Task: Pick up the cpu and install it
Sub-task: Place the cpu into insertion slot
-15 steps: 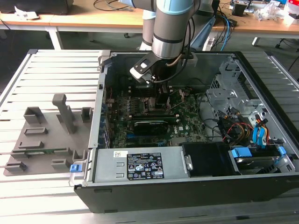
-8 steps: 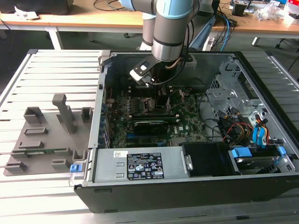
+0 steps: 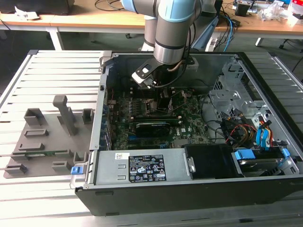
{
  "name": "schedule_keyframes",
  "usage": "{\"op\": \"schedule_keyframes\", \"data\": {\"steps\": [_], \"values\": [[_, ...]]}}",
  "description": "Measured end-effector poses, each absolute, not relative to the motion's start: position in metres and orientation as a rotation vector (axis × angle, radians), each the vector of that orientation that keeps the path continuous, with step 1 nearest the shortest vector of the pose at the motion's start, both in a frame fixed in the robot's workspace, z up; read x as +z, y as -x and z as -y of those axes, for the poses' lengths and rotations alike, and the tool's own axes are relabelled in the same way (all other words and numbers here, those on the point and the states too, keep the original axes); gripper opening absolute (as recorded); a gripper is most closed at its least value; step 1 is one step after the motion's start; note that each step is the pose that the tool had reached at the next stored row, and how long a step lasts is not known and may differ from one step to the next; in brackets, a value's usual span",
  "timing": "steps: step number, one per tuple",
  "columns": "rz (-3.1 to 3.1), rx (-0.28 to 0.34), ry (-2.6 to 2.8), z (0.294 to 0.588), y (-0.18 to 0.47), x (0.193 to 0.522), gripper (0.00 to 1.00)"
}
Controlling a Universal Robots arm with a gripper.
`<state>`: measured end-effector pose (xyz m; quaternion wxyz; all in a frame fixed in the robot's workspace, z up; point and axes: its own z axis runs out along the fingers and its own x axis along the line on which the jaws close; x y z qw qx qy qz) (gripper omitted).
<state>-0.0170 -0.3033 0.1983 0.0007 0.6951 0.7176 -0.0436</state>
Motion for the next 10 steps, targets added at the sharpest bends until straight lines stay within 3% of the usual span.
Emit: {"op": "schedule_keyframes", "data": {"steps": [10], "values": [[-2.254,-0.134,-2.183,0.3027,0.0166,0.1954,0.55]]}}
